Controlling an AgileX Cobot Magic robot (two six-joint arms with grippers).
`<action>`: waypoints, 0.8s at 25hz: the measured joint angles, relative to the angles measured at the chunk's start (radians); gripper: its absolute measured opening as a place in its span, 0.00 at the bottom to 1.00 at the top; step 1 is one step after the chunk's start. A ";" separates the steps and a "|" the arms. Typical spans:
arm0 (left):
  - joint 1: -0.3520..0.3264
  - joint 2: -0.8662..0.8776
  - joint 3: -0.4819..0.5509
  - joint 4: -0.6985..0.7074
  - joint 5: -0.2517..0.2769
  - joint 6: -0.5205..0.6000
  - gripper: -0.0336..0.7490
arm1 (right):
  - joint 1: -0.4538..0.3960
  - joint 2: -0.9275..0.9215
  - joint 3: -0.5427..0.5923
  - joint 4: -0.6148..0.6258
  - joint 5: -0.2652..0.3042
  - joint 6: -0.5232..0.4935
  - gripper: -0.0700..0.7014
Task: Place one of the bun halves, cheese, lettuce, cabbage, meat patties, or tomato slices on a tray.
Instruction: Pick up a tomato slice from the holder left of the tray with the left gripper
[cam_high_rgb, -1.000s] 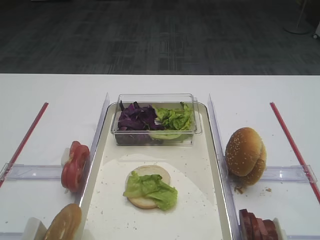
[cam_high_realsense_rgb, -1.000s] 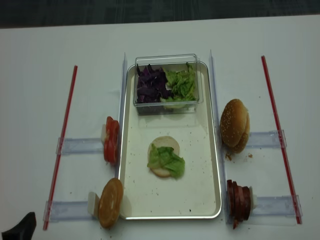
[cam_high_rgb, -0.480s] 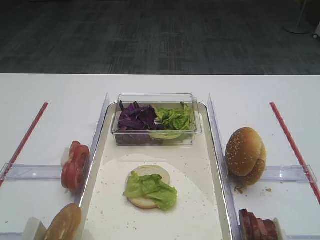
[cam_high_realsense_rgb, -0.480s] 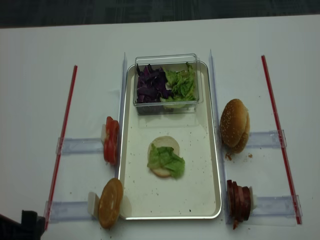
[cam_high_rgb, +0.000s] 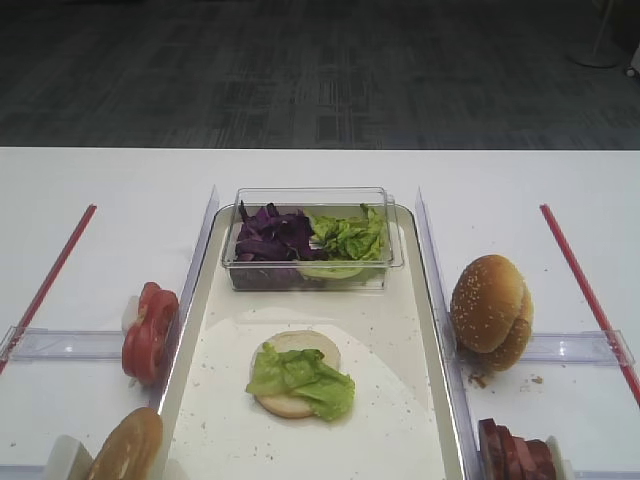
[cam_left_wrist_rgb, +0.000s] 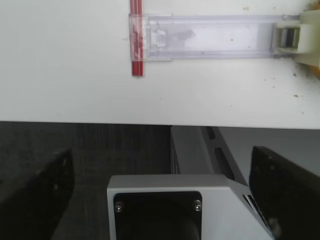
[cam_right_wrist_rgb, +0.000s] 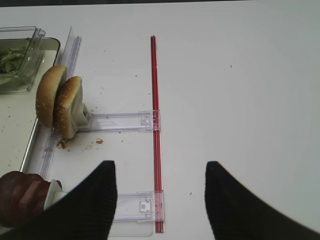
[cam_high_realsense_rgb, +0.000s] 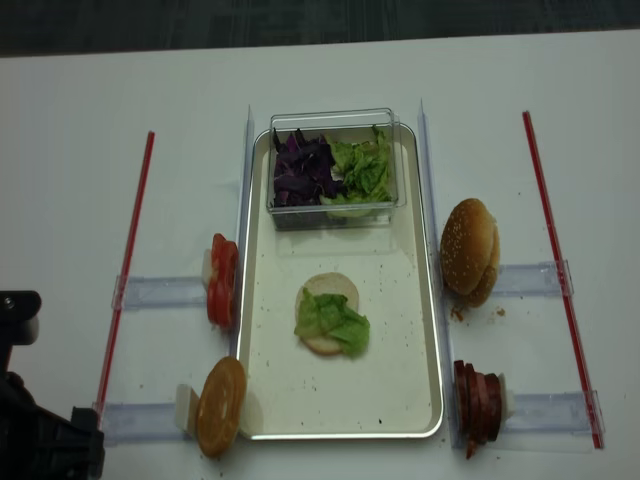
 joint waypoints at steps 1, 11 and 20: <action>0.000 0.003 0.000 0.000 0.000 0.000 0.88 | 0.000 0.000 0.000 0.000 0.000 0.000 0.64; 0.000 0.178 -0.039 0.007 -0.078 -0.013 0.88 | 0.000 0.000 0.000 0.000 0.000 0.000 0.64; 0.000 0.540 -0.330 0.024 -0.156 -0.035 0.88 | 0.000 0.000 0.000 0.000 0.000 0.000 0.64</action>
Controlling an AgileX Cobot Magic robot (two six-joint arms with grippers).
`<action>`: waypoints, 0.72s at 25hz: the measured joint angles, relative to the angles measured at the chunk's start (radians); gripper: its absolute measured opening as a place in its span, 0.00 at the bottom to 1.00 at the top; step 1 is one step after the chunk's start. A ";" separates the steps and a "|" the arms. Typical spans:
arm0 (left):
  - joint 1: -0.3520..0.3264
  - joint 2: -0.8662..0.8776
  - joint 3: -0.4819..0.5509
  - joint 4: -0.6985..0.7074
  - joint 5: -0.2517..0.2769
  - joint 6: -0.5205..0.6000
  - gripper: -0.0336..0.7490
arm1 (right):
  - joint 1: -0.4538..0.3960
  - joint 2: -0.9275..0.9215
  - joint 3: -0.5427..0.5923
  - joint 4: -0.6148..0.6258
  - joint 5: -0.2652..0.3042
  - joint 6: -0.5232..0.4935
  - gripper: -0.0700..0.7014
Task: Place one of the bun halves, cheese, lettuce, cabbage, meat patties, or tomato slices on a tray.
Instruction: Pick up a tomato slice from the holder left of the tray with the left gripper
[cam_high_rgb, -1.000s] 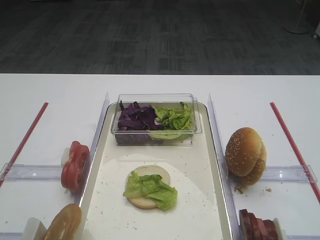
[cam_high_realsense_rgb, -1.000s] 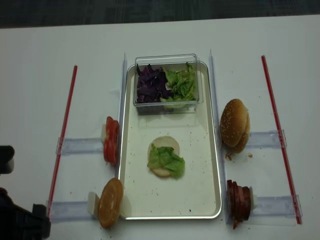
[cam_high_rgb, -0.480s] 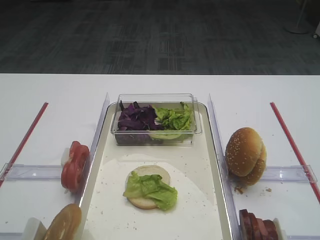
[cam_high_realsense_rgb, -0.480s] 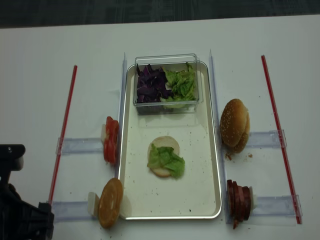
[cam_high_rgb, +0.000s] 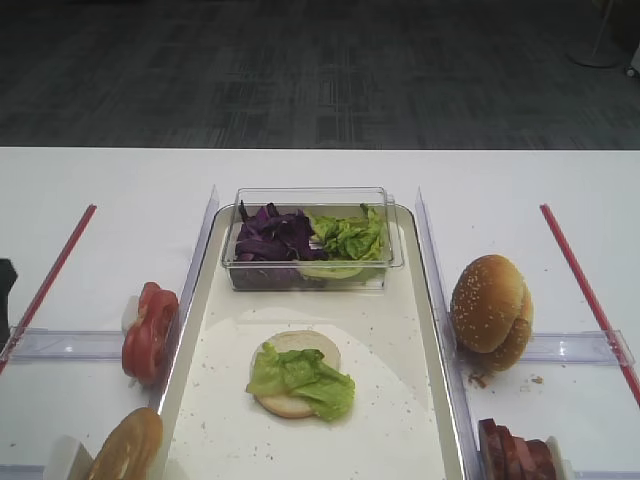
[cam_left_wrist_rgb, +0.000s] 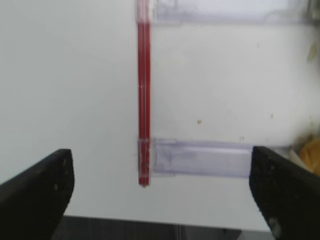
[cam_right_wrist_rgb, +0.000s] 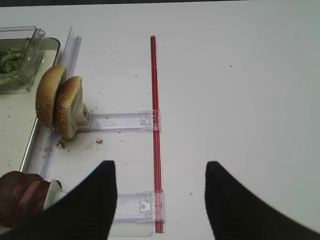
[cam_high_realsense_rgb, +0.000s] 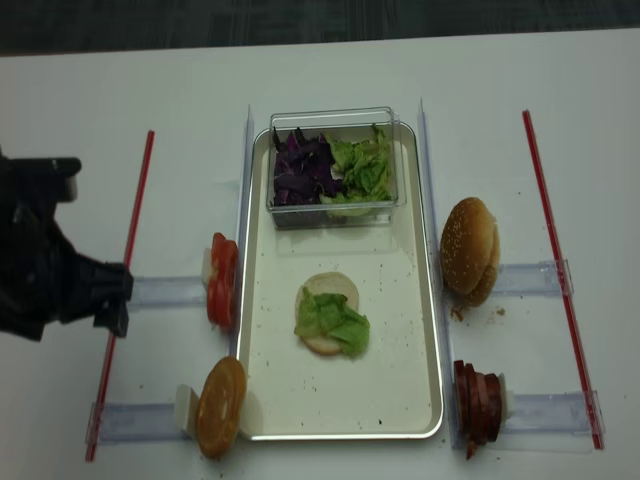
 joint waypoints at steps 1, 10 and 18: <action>0.000 0.037 -0.039 0.007 -0.005 -0.008 0.88 | 0.000 0.000 0.000 0.000 0.000 0.000 0.64; 0.000 0.260 -0.239 0.017 -0.005 -0.040 0.88 | 0.000 0.000 0.000 0.000 0.000 0.000 0.64; 0.000 0.269 -0.246 0.017 0.003 -0.058 0.88 | 0.000 0.000 0.000 0.000 0.000 0.000 0.64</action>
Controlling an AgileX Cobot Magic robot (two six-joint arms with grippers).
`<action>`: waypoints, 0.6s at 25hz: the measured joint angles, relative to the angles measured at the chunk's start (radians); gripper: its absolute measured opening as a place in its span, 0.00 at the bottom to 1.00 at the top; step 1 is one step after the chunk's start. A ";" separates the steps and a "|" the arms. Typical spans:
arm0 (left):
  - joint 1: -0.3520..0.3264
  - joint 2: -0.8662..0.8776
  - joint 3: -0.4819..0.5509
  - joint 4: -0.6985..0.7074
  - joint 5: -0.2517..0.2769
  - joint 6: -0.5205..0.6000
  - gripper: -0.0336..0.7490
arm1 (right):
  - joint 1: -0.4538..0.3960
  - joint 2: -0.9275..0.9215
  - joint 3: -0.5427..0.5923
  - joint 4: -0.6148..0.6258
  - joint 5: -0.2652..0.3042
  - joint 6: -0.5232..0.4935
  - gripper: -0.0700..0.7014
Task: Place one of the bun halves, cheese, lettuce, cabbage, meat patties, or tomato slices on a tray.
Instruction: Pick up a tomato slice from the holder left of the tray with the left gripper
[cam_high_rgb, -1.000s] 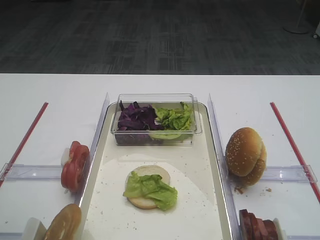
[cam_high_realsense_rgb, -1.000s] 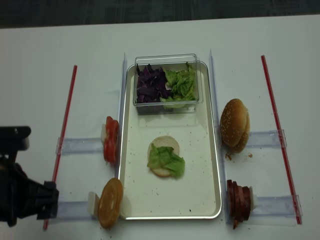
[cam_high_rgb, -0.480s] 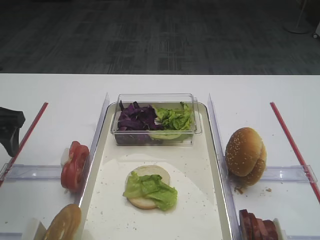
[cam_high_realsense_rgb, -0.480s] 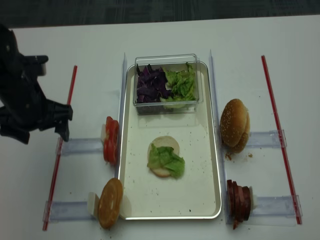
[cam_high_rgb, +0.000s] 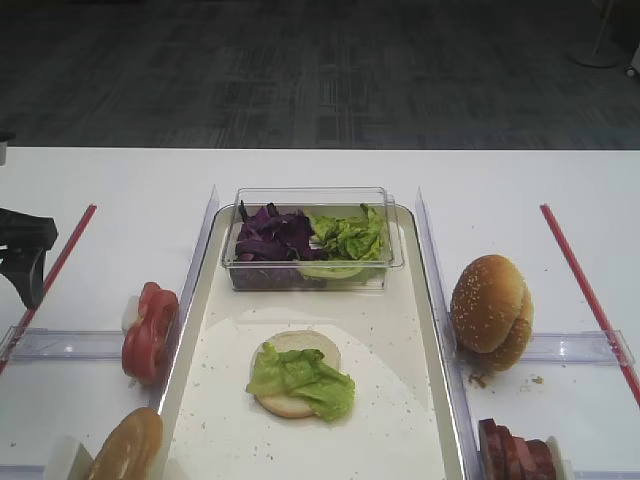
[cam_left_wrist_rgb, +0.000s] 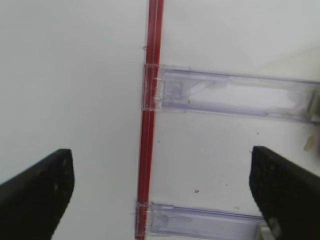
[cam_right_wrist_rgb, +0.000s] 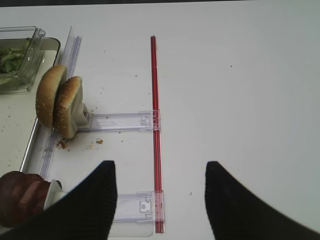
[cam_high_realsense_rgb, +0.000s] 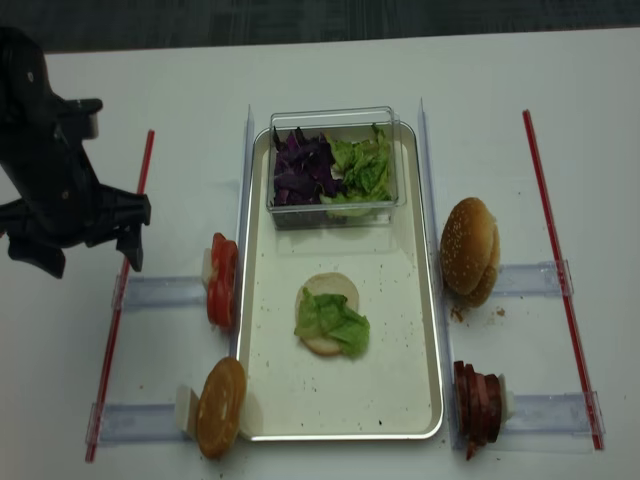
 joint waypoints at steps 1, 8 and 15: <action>0.000 0.000 0.000 0.000 0.002 0.000 0.88 | 0.000 0.000 0.000 0.000 0.000 0.000 0.64; 0.000 0.000 0.000 0.000 0.002 -0.004 0.88 | 0.000 0.000 0.000 0.000 0.000 0.000 0.64; 0.000 0.000 0.000 0.000 0.002 -0.028 0.88 | 0.000 0.000 0.000 0.000 0.000 0.000 0.64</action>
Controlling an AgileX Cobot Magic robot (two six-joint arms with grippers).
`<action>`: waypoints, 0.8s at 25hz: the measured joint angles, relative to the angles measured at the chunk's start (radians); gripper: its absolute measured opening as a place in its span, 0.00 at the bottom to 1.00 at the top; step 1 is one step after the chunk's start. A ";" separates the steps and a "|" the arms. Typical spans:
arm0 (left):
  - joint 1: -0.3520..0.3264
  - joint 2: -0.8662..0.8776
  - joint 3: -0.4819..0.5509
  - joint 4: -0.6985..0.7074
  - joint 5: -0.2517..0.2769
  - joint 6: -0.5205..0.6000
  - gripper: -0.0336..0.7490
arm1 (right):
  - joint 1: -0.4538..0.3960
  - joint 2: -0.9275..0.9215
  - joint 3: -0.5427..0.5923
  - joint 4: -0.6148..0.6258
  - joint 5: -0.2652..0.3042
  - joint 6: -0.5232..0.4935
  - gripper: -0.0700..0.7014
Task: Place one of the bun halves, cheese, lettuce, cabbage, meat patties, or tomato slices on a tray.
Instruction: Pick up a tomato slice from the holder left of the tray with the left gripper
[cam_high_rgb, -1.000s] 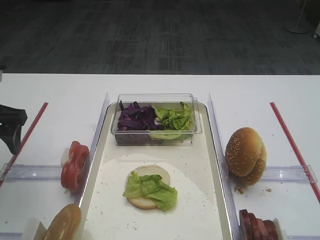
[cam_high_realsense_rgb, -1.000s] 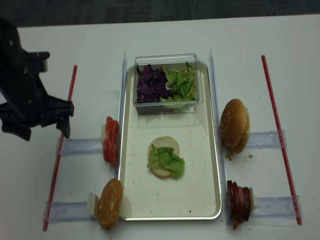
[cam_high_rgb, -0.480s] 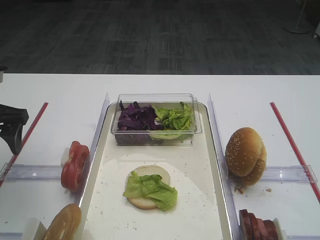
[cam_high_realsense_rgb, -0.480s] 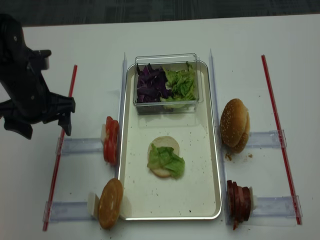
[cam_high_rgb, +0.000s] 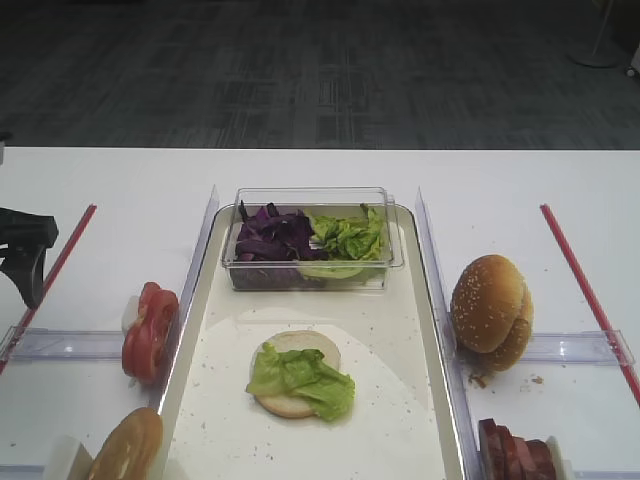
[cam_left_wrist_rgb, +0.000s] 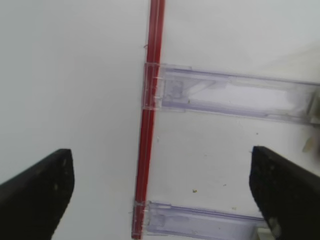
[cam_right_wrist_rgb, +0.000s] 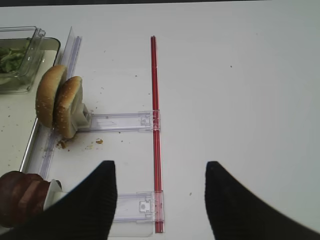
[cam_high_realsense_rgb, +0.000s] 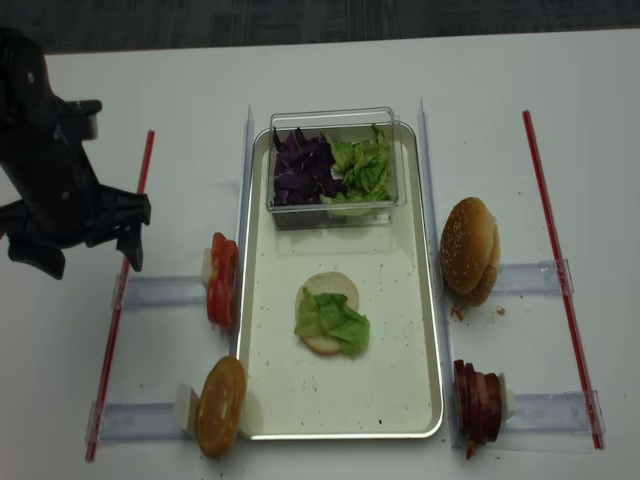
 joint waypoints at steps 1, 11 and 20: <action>0.000 0.000 0.000 0.000 0.002 -0.013 0.88 | 0.000 0.000 0.000 0.000 0.000 0.000 0.64; 0.000 0.000 0.000 0.000 -0.004 -0.205 0.88 | 0.000 0.000 0.000 0.000 0.000 0.000 0.64; -0.004 0.000 0.000 -0.040 -0.030 -0.230 0.88 | 0.000 0.000 0.000 0.000 0.000 0.000 0.64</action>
